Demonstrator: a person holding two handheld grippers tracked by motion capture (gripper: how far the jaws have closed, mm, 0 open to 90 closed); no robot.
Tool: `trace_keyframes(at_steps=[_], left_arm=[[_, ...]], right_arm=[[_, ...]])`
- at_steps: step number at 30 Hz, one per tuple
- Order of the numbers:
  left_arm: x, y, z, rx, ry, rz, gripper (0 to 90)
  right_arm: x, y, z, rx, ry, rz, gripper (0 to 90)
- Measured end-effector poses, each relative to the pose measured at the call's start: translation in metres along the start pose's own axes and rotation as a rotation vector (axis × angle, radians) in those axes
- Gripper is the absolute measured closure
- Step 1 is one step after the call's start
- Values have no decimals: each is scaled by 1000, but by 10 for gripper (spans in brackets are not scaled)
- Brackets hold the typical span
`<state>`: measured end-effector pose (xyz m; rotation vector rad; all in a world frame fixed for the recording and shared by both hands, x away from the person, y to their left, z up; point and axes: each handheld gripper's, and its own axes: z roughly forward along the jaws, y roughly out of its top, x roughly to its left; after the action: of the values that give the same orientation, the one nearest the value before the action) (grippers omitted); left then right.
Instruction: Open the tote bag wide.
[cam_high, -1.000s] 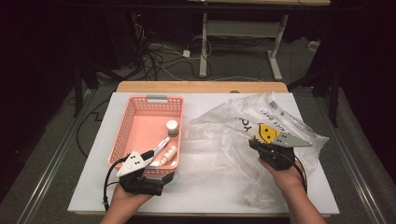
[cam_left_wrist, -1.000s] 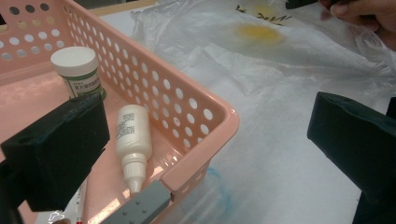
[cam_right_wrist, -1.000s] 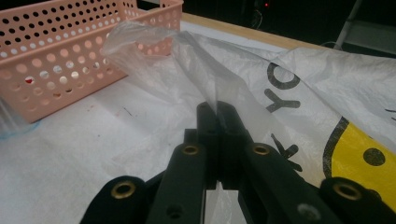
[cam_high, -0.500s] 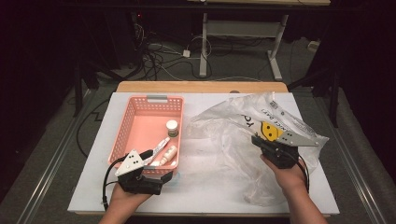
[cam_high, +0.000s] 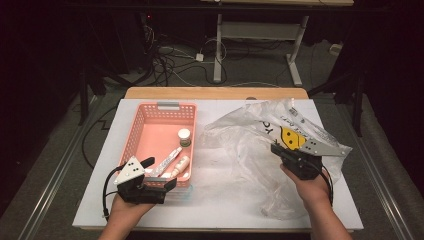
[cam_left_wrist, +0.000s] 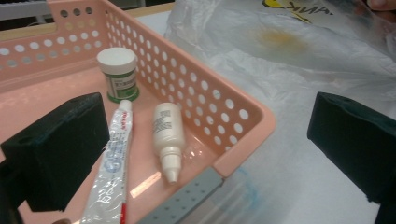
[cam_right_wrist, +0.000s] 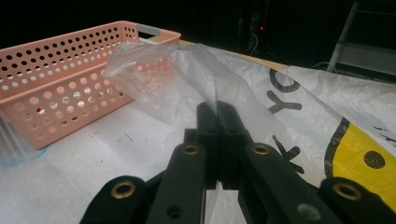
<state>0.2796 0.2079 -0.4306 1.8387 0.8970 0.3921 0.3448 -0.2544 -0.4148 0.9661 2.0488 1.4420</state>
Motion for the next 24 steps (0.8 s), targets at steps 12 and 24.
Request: trace_keyframes(at_steps=[12, 24], left_arm=[[4, 6, -5, -37, -9, -58, 0], [10, 30, 9, -28, -23, -85, 0]], right_arm=[[-1, -1, 0, 2, 4, -1, 900], [-3, -2, 0, 4, 12, 3, 900]])
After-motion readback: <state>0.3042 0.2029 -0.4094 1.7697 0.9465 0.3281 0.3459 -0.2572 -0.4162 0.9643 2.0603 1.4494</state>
